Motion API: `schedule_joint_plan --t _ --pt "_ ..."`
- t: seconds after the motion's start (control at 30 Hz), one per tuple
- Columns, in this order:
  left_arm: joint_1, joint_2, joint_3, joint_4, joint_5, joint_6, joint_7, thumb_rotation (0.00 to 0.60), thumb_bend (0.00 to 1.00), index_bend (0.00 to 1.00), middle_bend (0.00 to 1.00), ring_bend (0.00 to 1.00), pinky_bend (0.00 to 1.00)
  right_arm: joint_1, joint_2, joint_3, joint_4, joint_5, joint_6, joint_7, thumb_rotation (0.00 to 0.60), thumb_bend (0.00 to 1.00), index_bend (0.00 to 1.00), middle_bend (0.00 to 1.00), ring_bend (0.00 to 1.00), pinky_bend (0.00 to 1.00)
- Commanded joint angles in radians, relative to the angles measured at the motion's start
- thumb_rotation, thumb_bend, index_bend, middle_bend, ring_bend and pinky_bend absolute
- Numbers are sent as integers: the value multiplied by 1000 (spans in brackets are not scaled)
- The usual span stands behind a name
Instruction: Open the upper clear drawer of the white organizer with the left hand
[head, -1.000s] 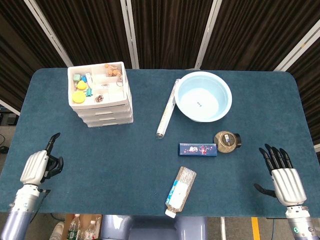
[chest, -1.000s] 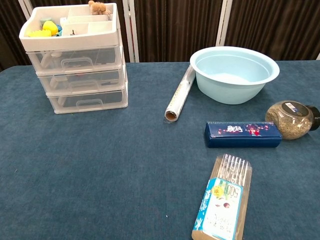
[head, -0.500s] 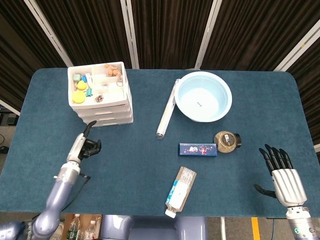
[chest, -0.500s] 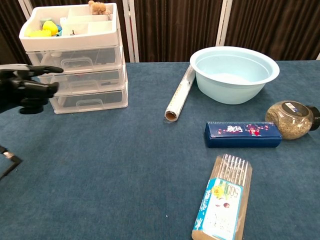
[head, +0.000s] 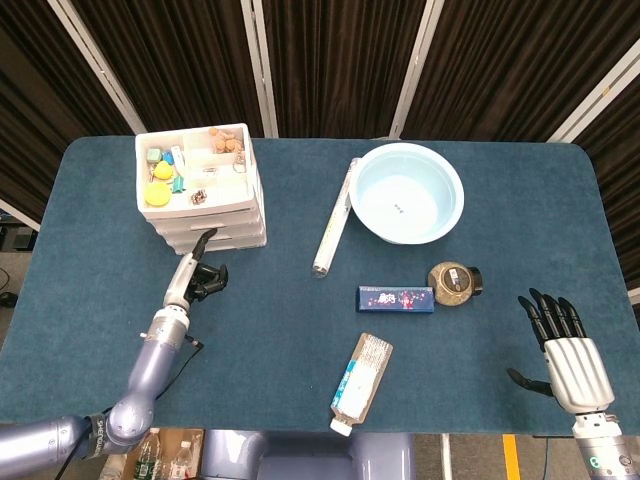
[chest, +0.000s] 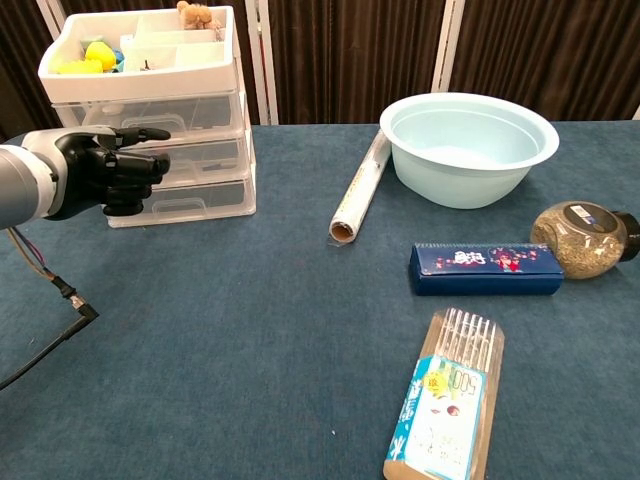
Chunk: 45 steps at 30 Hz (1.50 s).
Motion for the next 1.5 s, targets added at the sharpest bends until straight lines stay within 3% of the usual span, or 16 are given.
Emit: schedule_joint_plan --t 0.03,0.77,1.17,1.5 --pt "-2 -6 -4 9 2 4 -6 600 632 45 1000 948 932 0 0 0 0 0 0 0 600 69 0 0 0 0" --pt "-58 -59 -49 92 -71 -6 -13 600 632 66 1000 948 932 0 0 1 -2 1 -1 3 600 69 0 0 0 0" --pt "-60 -56 -51 96 -82 -27 -18 600 633 280 1000 948 932 1 0 0 -2 -1 -1 3 600 69 0 0 0 0" --pt "-23 -20 -21 38 -45 -27 -31 600 633 294 1000 948 932 1 -1 -1 -1 -2 -1 1 600 68 0 0 0 0"
